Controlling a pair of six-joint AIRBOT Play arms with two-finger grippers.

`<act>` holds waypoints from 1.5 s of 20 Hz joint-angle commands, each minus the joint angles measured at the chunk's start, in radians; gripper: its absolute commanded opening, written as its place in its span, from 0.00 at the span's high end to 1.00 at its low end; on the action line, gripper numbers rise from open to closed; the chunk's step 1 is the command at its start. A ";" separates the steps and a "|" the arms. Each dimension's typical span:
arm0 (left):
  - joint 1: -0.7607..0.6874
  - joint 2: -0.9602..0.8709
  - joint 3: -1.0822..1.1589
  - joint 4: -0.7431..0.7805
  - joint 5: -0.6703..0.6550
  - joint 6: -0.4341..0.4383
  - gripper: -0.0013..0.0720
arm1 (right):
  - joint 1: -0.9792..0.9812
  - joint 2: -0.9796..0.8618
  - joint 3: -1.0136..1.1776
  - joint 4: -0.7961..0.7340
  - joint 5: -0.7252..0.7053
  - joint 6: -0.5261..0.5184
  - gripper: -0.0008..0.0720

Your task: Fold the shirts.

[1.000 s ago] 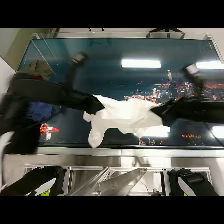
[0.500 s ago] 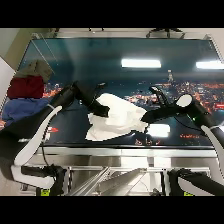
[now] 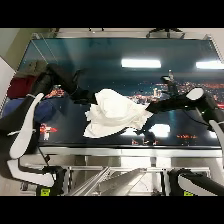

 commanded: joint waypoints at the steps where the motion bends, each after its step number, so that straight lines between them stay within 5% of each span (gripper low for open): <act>1: 0.042 0.158 -0.257 0.008 -0.027 0.006 0.03 | -0.107 0.035 -0.006 0.005 0.016 0.019 0.33; 8: 0.046 0.281 -0.767 -0.156 -0.369 0.137 0.03 | -0.114 0.027 -0.166 0.052 -0.047 0.003 0.33; 16: -0.031 0.159 -0.725 -0.211 -0.435 0.187 0.05 | -0.020 -0.077 -0.165 0.158 -0.142 -0.059 0.33; 19: -0.080 0.117 -0.657 -0.209 -0.436 0.187 0.51 | -0.041 -0.087 -0.154 0.153 -0.140 -0.066 0.33; 21: -0.085 0.092 -0.621 -0.202 -0.430 0.187 0.95 | -0.080 -0.070 -0.136 0.118 -0.060 -0.064 0.33; 27: -0.033 0.097 -0.592 -0.206 -0.425 0.186 0.96 | -0.161 -0.079 -0.134 0.084 -0.064 -0.066 0.33; 30: -0.024 0.137 -0.592 -0.210 -0.426 0.186 0.96 | -0.107 -0.159 -0.134 0.172 -0.111 -0.147 0.33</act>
